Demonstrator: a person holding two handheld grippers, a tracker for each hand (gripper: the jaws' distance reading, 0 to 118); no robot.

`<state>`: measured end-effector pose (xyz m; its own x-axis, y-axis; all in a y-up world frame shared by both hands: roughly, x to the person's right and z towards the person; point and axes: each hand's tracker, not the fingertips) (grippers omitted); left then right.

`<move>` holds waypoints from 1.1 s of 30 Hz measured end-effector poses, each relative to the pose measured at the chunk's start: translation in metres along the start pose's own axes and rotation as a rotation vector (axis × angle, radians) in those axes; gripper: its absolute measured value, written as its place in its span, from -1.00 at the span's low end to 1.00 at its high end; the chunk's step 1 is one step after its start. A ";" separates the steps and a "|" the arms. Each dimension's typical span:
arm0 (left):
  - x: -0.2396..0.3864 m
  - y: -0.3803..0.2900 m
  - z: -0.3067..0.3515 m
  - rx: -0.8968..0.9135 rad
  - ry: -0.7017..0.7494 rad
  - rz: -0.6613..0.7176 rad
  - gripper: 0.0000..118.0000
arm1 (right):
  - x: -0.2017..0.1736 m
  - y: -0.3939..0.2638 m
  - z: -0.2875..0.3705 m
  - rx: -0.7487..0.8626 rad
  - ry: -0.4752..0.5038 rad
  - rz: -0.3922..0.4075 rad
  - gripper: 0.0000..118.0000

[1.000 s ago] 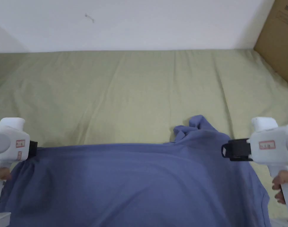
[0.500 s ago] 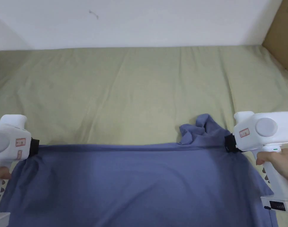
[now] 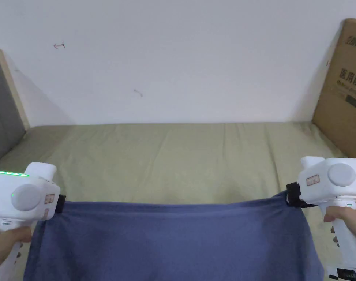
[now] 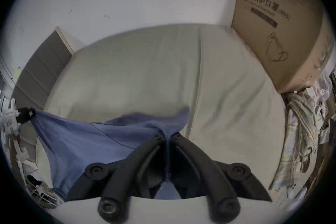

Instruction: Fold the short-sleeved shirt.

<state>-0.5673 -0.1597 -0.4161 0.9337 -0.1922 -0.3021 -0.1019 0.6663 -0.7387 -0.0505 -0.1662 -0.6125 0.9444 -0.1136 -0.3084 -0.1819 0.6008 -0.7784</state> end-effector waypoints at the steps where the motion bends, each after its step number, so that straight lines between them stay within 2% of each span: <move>1: -0.003 0.003 0.011 0.007 -0.002 0.010 -0.98 | -0.001 0.002 0.012 0.018 0.000 0.002 -0.91; 4: -0.014 0.015 0.052 0.069 0.013 0.058 -0.98 | -0.004 0.010 0.055 0.075 0.007 0.002 -0.92; 5: -0.010 0.011 0.027 0.086 0.028 0.058 -0.98 | -0.005 0.012 0.069 0.092 0.016 -0.004 -0.91; 8: -0.011 0.014 0.027 0.140 0.048 0.075 -0.98 | -0.011 0.023 0.114 0.163 0.009 -0.010 -0.92; 9: -0.015 0.028 0.077 0.170 0.046 0.094 -0.98 | -0.012 0.028 0.128 0.189 0.008 -0.018 -0.91; 10: -0.017 0.036 0.094 0.198 0.053 0.134 -0.98 | -0.012 0.034 0.143 0.219 0.014 -0.035 -0.92; 12: -0.017 0.046 0.091 0.240 0.045 0.153 -0.98 | -0.013 0.049 0.169 0.249 0.016 -0.046 -0.91; 14: -0.040 0.086 0.168 0.278 0.058 0.146 -0.98 | -0.016 0.066 0.195 0.301 -0.002 -0.032 -0.91; 15: -0.043 0.098 0.177 0.303 0.077 0.143 -0.98 | -0.018 0.077 0.206 0.319 -0.012 -0.024 -0.91; 17: -0.046 0.125 0.181 0.329 0.092 0.142 -0.98 | -0.021 0.099 0.224 0.348 -0.030 -0.023 -0.91; 20: -0.055 0.168 0.189 0.388 0.120 0.219 -0.98 | -0.027 0.137 0.248 0.399 -0.036 -0.054 -0.91; 27: -0.053 0.266 0.244 0.527 0.176 0.226 -0.98 | -0.042 0.243 0.296 0.546 -0.065 -0.075 -0.92; 31: -0.055 0.316 0.261 0.630 0.196 0.262 -0.98 | -0.050 0.291 0.326 0.628 -0.066 -0.116 -0.91; 33: -0.056 0.331 0.265 0.669 0.209 0.268 -0.98 | -0.058 0.304 0.338 0.666 -0.115 -0.079 -0.92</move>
<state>-0.5626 0.2632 -0.4841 0.8145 -0.0501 -0.5780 -0.0241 0.9925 -0.1199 -0.0678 0.2902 -0.6468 0.9778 -0.1142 -0.1758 0.0611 0.9575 -0.2817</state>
